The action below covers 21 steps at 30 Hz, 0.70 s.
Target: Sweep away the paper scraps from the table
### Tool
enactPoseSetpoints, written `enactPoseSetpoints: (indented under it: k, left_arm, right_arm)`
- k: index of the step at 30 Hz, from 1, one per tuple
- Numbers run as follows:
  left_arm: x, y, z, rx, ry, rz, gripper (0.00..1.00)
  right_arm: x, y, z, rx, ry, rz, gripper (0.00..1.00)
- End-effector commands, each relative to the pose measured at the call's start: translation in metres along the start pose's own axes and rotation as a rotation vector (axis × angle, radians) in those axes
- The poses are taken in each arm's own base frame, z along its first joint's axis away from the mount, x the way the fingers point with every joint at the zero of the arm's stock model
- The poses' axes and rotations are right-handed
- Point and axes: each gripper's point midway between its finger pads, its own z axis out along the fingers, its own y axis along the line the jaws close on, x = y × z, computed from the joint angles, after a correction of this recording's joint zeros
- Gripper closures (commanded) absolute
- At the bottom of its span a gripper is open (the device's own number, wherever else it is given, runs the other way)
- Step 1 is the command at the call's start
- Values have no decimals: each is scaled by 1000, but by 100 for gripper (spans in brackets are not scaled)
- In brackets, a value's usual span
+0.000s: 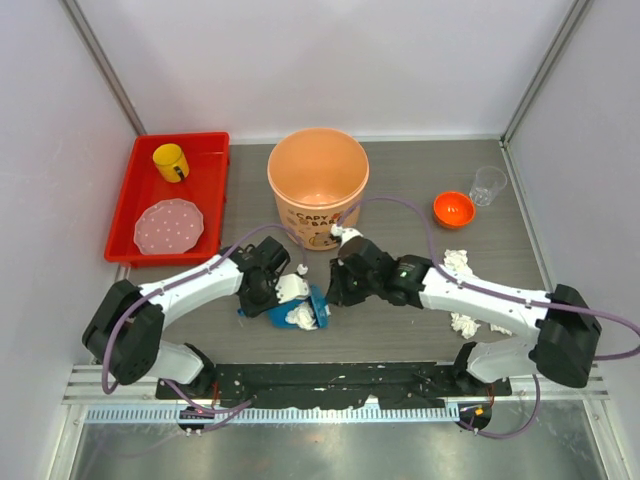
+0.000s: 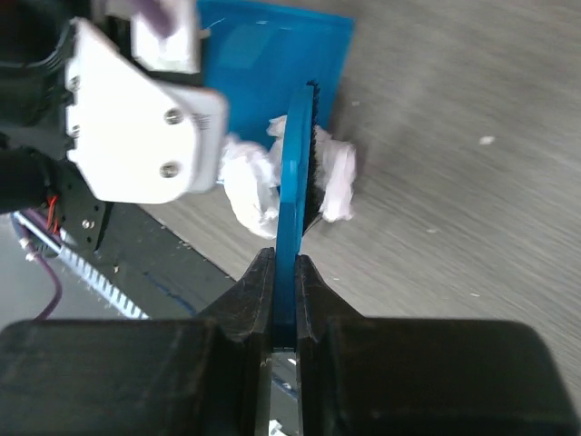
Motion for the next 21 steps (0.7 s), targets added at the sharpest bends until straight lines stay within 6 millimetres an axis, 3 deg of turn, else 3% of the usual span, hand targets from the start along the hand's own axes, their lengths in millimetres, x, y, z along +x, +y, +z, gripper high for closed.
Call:
enactPoseSetpoints:
  k: [1, 2, 4, 10, 13, 18, 21]
  left_arm:
    - [-4, 4, 3, -22, -24, -14, 100]
    - [-3, 4, 3, -24, -21, -9, 100]
    - [2, 3, 3, -24, -15, -8, 100]
    - [8, -7, 1, 17, -28, 41, 100]
    - [5, -11, -1, 45, -47, 53, 100]
    - [0, -10, 3, 58, -46, 37, 100]
    - [-2, -5, 7, 50, -26, 17, 100]
  right_arm:
    - [-19, 50, 6, -101, -36, -14, 99]
    - [-15, 46, 3, -72, -10, -21, 99]
    - [-26, 34, -2, 5, -54, -35, 99]
    - [-60, 16, -50, 136, -187, -45, 99]
    - [-61, 7, -67, 176, -198, -44, 99]
    - [-49, -2, -70, 197, -162, -41, 99]
    - [-57, -30, -79, 326, -215, -48, 99]
